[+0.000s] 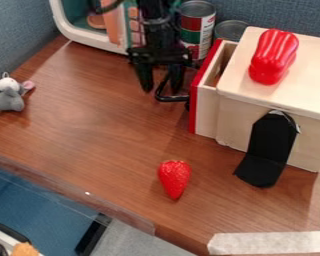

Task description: Opens the drawer.

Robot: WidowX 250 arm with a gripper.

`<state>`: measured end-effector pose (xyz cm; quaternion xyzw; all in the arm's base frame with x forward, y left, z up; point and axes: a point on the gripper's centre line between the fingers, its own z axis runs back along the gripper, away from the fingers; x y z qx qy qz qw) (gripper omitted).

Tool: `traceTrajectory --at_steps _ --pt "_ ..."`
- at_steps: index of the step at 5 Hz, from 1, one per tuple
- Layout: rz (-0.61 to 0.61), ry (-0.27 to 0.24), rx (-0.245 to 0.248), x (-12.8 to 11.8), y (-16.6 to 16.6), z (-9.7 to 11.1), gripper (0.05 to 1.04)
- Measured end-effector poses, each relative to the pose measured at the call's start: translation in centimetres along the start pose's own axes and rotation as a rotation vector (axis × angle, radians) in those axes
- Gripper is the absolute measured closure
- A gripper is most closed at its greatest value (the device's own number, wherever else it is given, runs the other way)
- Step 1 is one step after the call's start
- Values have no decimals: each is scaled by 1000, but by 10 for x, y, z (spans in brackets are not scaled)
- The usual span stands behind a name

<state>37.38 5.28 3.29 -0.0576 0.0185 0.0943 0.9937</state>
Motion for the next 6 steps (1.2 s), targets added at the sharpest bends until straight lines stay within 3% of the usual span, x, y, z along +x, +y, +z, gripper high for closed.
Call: traceTrajectory --at_steps 1,2,3,6 --pt "8 0 12 0 4 0 675" --pt "22 -2 19 1 8 0 891" --pt "36 -2 26 0 18 1 948" --pt "134 -6 21 -3 63 7 954"
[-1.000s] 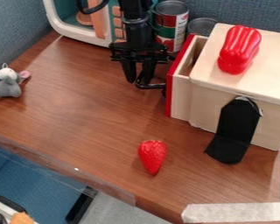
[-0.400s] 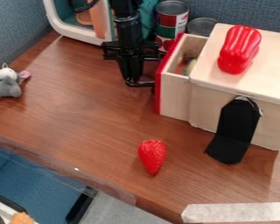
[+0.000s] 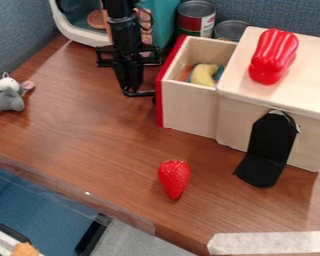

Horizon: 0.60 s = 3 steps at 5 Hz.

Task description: Opens the drawer.

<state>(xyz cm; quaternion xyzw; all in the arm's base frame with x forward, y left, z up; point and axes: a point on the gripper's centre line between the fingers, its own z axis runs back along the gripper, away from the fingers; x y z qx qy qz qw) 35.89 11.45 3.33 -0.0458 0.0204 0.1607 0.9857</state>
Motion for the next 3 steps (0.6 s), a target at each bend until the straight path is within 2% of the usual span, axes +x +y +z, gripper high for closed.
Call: traceTrajectory --at_steps 1,2,3 --pt "14 0 2 0 6 1 914" --pt "47 -37 -8 8 11 10 691" --pt "28 -70 -2 9 11 20 384"
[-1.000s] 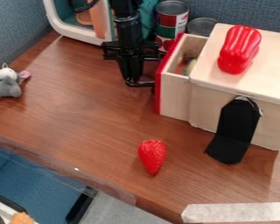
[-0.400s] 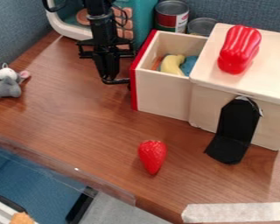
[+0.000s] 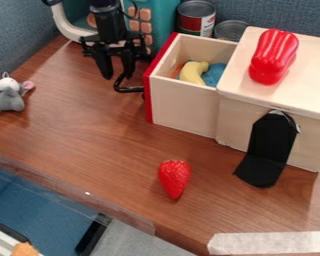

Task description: Opens the drawer.

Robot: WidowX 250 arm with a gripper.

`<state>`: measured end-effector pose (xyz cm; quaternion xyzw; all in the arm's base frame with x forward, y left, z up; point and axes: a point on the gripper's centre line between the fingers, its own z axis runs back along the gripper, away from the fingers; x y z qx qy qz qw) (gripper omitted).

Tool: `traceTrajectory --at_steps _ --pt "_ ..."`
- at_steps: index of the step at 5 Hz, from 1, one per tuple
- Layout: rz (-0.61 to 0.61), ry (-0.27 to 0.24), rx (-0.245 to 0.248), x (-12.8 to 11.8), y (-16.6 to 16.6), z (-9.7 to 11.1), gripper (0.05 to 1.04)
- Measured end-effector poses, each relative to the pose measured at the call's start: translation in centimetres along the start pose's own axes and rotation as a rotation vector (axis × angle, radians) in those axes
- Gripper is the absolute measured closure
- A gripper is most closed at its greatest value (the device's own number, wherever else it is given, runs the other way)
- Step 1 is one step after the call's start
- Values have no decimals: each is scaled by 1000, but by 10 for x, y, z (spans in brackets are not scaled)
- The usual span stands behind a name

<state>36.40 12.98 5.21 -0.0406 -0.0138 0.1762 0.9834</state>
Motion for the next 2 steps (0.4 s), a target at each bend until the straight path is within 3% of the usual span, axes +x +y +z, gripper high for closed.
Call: traceTrajectory --at_steps 1,2 --pt "-45 -112 18 -1 -2 41 117" --pt "-126 -161 23 -16 -3 63 81"
